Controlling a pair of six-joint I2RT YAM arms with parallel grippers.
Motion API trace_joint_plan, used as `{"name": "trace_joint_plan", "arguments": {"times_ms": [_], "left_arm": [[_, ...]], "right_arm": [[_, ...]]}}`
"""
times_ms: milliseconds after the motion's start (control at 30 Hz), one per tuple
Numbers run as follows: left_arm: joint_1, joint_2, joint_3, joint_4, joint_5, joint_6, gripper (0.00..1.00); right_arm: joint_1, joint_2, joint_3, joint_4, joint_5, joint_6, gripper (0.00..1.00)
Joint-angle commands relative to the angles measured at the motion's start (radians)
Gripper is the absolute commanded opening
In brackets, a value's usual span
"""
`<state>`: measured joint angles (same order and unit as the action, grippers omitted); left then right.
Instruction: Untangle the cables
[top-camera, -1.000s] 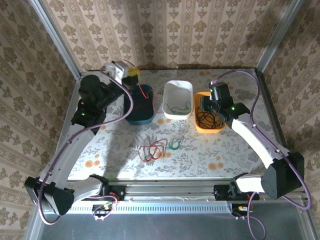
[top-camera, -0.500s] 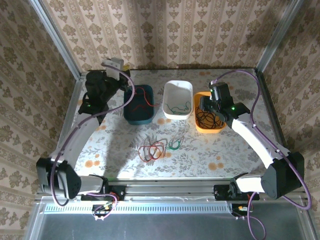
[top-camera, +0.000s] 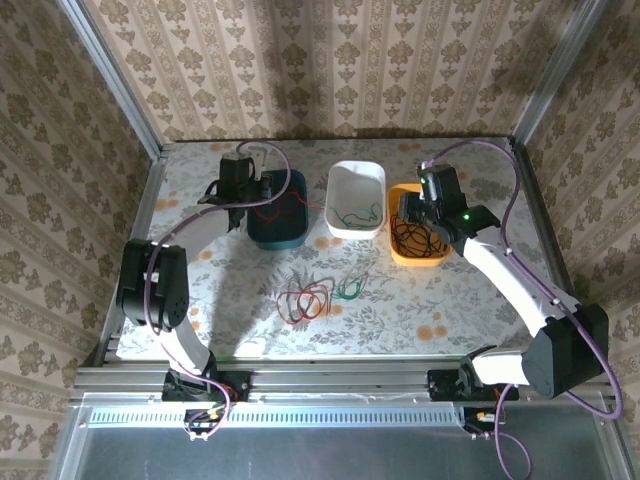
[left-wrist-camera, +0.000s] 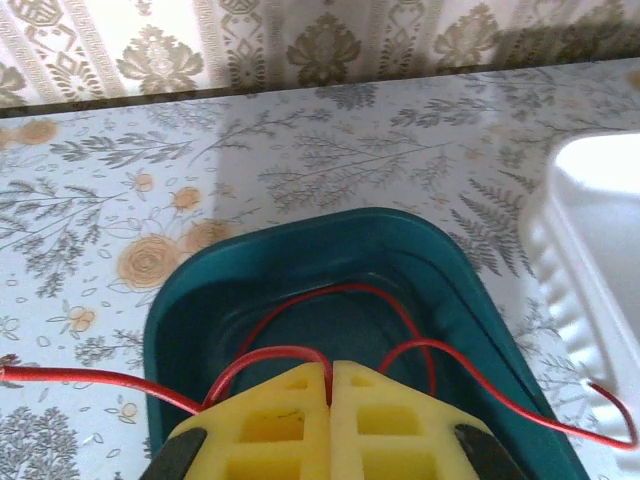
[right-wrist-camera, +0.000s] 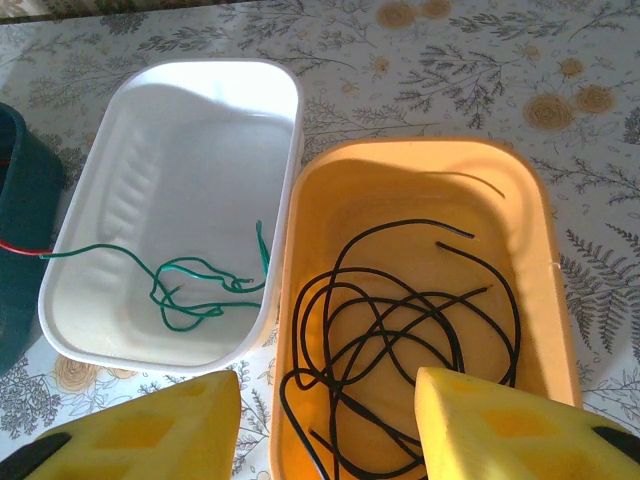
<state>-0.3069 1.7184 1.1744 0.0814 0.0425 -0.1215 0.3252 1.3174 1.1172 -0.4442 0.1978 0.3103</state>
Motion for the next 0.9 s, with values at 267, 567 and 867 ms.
{"name": "trace_joint_plan", "arguments": {"times_ms": [267, 567, 867], "left_arm": [[-0.014, -0.212, 0.124, 0.226, 0.04, -0.011, 0.0], [-0.013, -0.255, 0.228, 0.294, 0.058, 0.001, 0.0], [-0.018, -0.298, 0.131, 0.234, -0.036, 0.076, 0.0]], "right_arm": [[-0.003, -0.009, 0.013, -0.015, -0.008, -0.029, 0.51], [-0.002, -0.013, 0.009, -0.008, -0.009, -0.026, 0.51], [-0.002, -0.021, -0.008, -0.008, 0.0, -0.031, 0.51]]}}
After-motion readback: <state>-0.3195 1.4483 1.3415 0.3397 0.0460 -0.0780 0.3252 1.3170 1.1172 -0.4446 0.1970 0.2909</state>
